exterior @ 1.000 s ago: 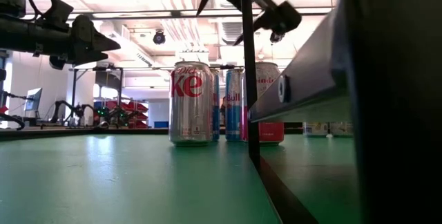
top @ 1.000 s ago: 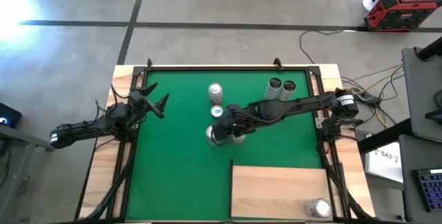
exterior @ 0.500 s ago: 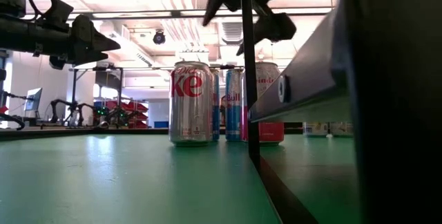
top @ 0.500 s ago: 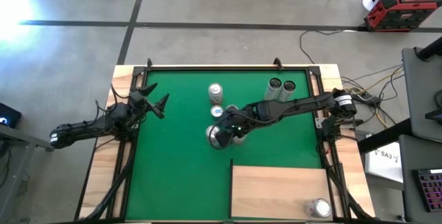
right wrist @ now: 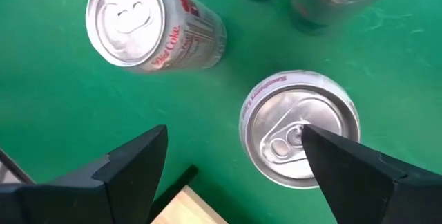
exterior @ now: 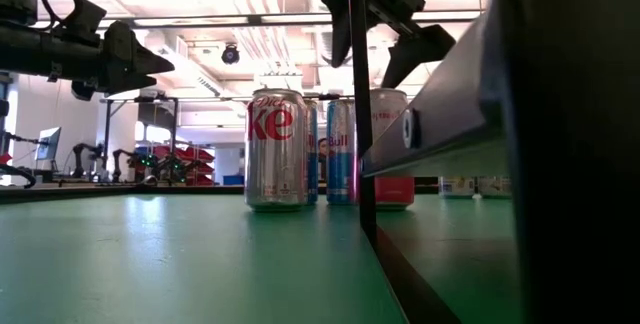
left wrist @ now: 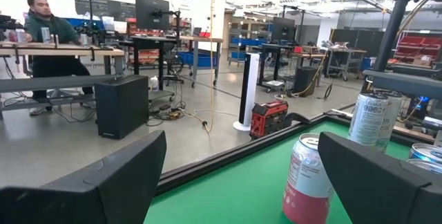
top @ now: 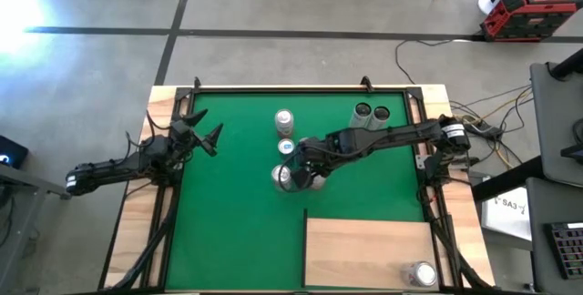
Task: Place canned beverage on shelf
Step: Put the left pink-white soda can on the shelf
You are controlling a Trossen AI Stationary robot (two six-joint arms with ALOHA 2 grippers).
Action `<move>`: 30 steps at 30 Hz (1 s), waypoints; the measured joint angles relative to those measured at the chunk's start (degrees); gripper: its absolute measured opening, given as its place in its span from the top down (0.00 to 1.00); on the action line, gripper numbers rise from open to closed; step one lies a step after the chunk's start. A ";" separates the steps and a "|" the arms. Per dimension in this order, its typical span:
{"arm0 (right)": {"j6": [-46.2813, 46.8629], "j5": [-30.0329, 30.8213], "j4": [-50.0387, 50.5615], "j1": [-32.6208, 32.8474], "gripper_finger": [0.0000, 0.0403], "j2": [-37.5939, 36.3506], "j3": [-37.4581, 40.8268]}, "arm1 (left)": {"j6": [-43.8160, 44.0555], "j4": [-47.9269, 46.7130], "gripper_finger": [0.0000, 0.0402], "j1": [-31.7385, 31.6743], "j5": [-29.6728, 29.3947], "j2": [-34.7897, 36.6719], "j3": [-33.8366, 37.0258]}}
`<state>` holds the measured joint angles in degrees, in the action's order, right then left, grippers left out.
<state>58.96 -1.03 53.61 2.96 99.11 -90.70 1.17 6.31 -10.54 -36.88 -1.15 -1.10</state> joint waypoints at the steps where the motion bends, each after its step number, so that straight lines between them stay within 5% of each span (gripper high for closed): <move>1: 0.00 -0.24 0.01 -0.02 0.19 0.00 0.00 | 0.00 0.00 0.10 0.00 0.00 0.00 0.00; 13: 1.62 1.19 8.35 2.46 0.19 0.24 -7.76 | 0.01 0.00 0.10 0.01 0.00 0.00 0.00; 30: 5.57 3.99 10.25 2.73 0.19 5.36 -5.82 | 0.01 0.00 0.10 0.01 -0.02 0.00 0.00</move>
<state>64.53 2.96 63.86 5.69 104.47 -96.52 1.19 6.31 -10.53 -36.90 -1.15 -1.10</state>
